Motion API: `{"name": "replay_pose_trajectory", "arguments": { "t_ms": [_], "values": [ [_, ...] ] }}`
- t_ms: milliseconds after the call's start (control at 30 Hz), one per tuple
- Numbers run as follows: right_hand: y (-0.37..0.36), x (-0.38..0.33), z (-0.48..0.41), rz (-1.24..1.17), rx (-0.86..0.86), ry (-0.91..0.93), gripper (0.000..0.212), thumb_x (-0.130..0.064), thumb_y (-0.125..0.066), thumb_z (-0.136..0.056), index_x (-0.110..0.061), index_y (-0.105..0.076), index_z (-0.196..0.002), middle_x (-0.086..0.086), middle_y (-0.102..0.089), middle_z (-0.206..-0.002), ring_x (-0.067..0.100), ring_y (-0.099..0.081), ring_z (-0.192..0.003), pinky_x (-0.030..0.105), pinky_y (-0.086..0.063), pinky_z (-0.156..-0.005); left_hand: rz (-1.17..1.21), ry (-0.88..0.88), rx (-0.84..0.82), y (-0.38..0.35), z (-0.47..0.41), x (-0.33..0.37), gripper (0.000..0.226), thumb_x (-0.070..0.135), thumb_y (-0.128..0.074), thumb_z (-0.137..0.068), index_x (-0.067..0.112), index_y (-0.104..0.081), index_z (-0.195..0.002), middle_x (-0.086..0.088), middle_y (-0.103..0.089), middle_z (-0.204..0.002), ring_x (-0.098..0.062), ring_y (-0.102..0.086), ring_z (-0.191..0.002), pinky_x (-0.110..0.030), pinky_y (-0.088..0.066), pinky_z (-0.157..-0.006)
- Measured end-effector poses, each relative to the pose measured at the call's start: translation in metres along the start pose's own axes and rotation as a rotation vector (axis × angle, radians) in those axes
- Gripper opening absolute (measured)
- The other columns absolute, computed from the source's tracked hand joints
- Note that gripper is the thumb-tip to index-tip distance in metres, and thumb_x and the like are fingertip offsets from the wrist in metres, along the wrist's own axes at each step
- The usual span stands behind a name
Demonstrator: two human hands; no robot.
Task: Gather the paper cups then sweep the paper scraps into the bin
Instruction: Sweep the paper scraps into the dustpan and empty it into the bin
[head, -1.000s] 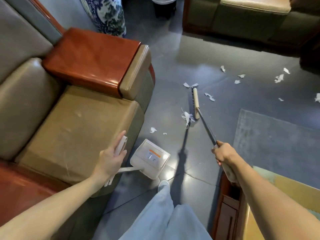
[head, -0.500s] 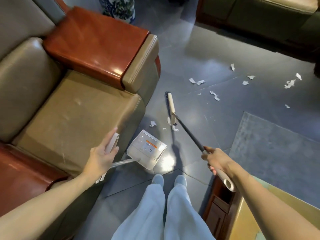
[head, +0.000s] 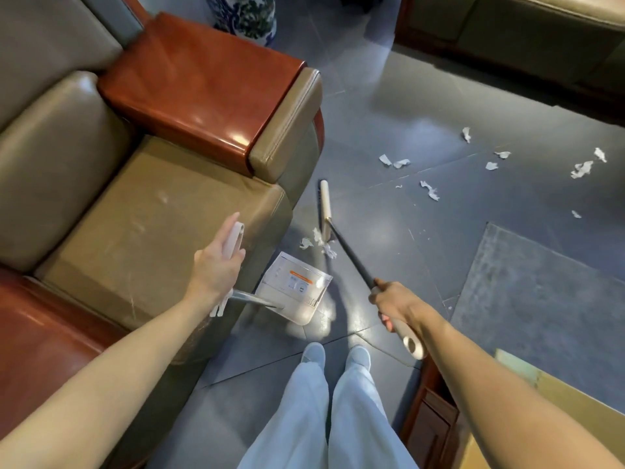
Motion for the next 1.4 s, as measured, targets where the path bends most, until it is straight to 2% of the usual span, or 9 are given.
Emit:
{"name": "replay_pose_trajectory", "arguments": {
  "t_ms": [100, 267, 467, 667, 800, 933, 1167, 1267, 1400],
  "values": [
    [-0.026, 0.006, 0.017, 0.071, -0.076, -0.006, 0.036, -0.012, -0.044, -0.091, -0.02, -0.053, -0.125, -0.003, -0.046, -0.051, 0.014, -0.044, -0.044, 0.027, -0.04, -0.046, 0.013, 0.008, -0.011, 0.004, -0.009, -0.006, 0.06, 0.019, -0.055, -0.095, 0.05, -0.033, -0.141, 0.0, -0.052, -0.137, -0.032, -0.052, -0.118, -0.042, -0.041, -0.101],
    [-0.031, 0.035, 0.048, -0.13, -0.255, -0.161, 0.034, -0.015, -0.041, -0.094, -0.032, -0.055, -0.12, -0.004, -0.038, -0.041, 0.01, -0.032, -0.035, 0.017, -0.03, -0.035, 0.095, 0.007, 0.011, 0.002, -0.002, -0.008, 0.062, 0.013, -0.06, -0.091, 0.048, -0.04, -0.139, 0.012, -0.054, -0.125, -0.019, -0.053, -0.114, -0.035, -0.04, -0.106],
    [0.031, 0.059, 0.101, -0.328, -0.296, -0.235, 0.033, -0.013, -0.05, -0.096, -0.034, -0.047, -0.121, 0.0, -0.038, -0.053, 0.006, -0.033, -0.034, 0.014, -0.029, -0.03, 0.162, -0.074, -0.092, -0.006, 0.019, -0.001, 0.063, 0.007, -0.061, -0.091, 0.049, -0.043, -0.135, 0.019, -0.049, -0.125, -0.009, -0.051, -0.11, -0.025, -0.037, -0.101],
    [0.05, 0.075, 0.133, -0.435, -0.146, -0.167, 0.044, -0.006, -0.051, -0.096, -0.026, -0.043, -0.134, 0.001, -0.04, -0.05, 0.007, -0.034, -0.031, 0.014, -0.03, -0.027, 0.145, -0.286, -0.195, -0.035, 0.021, 0.05, 0.061, 0.01, -0.061, -0.093, 0.048, -0.036, -0.133, 0.016, -0.045, -0.134, -0.015, -0.05, -0.12, -0.033, -0.044, -0.1],
    [0.064, 0.1, 0.153, -0.591, -0.035, -0.144, 0.054, -0.007, -0.052, -0.097, -0.029, -0.035, -0.144, 0.004, -0.038, -0.055, 0.006, -0.034, -0.031, 0.014, -0.031, -0.027, 0.021, -0.399, -0.212, -0.066, 0.021, 0.084, 0.057, 0.009, -0.059, -0.093, 0.04, -0.04, -0.138, 0.004, -0.058, -0.131, -0.033, -0.064, -0.097, -0.039, -0.052, -0.088],
    [0.084, 0.137, 0.173, -0.68, 0.065, -0.136, 0.06, -0.005, -0.05, -0.097, -0.03, -0.03, -0.148, 0.006, -0.037, -0.058, 0.007, -0.035, -0.033, 0.015, -0.032, -0.029, 0.019, -0.427, -0.354, -0.105, 0.028, 0.114, 0.056, 0.016, -0.051, -0.097, 0.05, -0.036, -0.139, 0.015, -0.052, -0.136, -0.024, -0.061, -0.102, -0.033, -0.045, -0.093],
    [0.093, 0.19, 0.17, -0.261, 0.341, -0.156, 0.063, -0.003, -0.045, -0.092, -0.024, -0.028, -0.15, 0.006, -0.054, -0.049, 0.012, -0.046, -0.028, 0.02, -0.04, -0.033, -0.026, -0.411, -0.51, -0.171, 0.04, 0.162, 0.059, 0.019, -0.05, -0.095, 0.054, -0.035, -0.14, -0.003, -0.058, -0.131, -0.025, -0.056, -0.104, -0.028, -0.04, -0.085],
    [0.097, 0.21, 0.151, -0.246, 0.367, -0.208, 0.058, 0.0, -0.04, -0.089, -0.015, -0.035, -0.145, 0.01, -0.056, -0.054, 0.017, -0.049, -0.037, 0.023, -0.042, -0.037, -0.048, -0.404, -0.558, -0.195, 0.043, 0.179, 0.058, 0.019, -0.049, -0.097, 0.053, -0.034, -0.141, -0.007, -0.058, -0.131, -0.032, -0.056, -0.108, -0.036, -0.044, -0.091],
    [0.088, 0.218, 0.125, -0.271, 0.286, -0.289, 0.035, 0.004, -0.042, -0.087, -0.006, -0.048, -0.12, 0.012, -0.058, -0.067, 0.027, -0.055, -0.057, 0.033, -0.046, -0.056, -0.091, -0.439, -0.595, -0.224, 0.047, 0.2, 0.059, 0.017, -0.05, -0.096, 0.048, -0.034, -0.143, -0.013, -0.065, -0.115, -0.036, -0.058, -0.092, -0.036, -0.046, -0.08]
  ]
}}
Point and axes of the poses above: each hand's wrist, its own z-axis away from the middle knuckle, its own y-axis out of the back of the hand, x = y × z, the point moved 4 cm from there along -z, towards the middle knuckle
